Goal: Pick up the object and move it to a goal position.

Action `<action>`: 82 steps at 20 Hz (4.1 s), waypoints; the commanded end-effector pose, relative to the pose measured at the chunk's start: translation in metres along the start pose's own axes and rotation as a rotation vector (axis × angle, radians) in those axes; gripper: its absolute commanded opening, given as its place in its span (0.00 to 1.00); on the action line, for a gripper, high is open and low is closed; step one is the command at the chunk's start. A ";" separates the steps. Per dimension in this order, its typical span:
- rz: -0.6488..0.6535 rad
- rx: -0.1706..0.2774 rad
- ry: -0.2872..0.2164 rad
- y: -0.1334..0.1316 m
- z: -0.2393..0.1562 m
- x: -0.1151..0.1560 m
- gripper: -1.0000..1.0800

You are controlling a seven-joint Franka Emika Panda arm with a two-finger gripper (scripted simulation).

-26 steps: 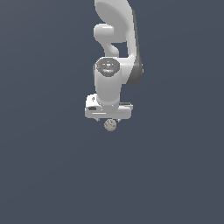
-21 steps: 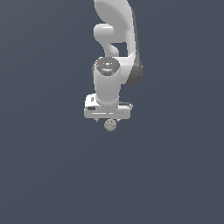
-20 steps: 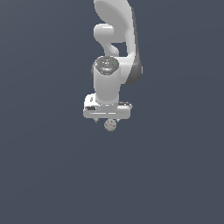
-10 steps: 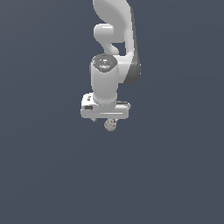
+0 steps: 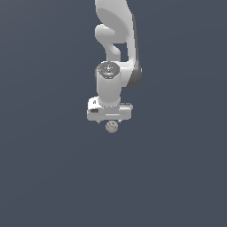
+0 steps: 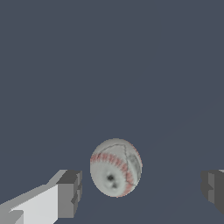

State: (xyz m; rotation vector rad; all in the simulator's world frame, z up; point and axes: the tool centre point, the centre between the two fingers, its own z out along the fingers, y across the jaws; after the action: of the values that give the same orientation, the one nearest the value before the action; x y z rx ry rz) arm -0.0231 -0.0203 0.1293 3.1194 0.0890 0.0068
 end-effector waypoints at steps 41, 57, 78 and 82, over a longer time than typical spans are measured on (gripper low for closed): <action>-0.038 0.021 -0.003 -0.014 0.080 -0.029 0.00; -0.038 0.021 -0.003 0.019 0.013 -0.039 0.00; -0.038 0.022 -0.003 0.103 -0.151 -0.056 0.00; -0.038 0.022 -0.003 0.108 -0.160 -0.057 0.00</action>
State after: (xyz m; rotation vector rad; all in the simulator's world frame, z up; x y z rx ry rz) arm -0.0744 -0.1262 0.2872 3.1390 0.1486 -0.0012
